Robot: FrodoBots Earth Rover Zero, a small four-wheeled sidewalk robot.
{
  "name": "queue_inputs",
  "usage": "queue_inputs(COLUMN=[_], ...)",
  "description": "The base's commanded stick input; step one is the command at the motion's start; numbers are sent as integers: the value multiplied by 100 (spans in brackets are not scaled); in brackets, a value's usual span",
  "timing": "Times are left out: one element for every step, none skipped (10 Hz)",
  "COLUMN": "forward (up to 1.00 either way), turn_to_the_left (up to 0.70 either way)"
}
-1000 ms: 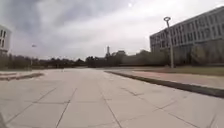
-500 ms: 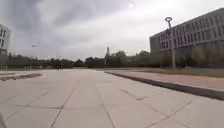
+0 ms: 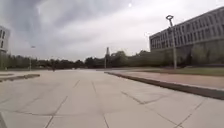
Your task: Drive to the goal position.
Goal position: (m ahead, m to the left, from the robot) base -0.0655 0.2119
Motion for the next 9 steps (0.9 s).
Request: queue_inputs(forward=[50, 50, 50, 50, 50, 50, 50, 50, 50], turn_to_the_left=[0, 0, 0, 0, 0, 0, 0, 0, 0])
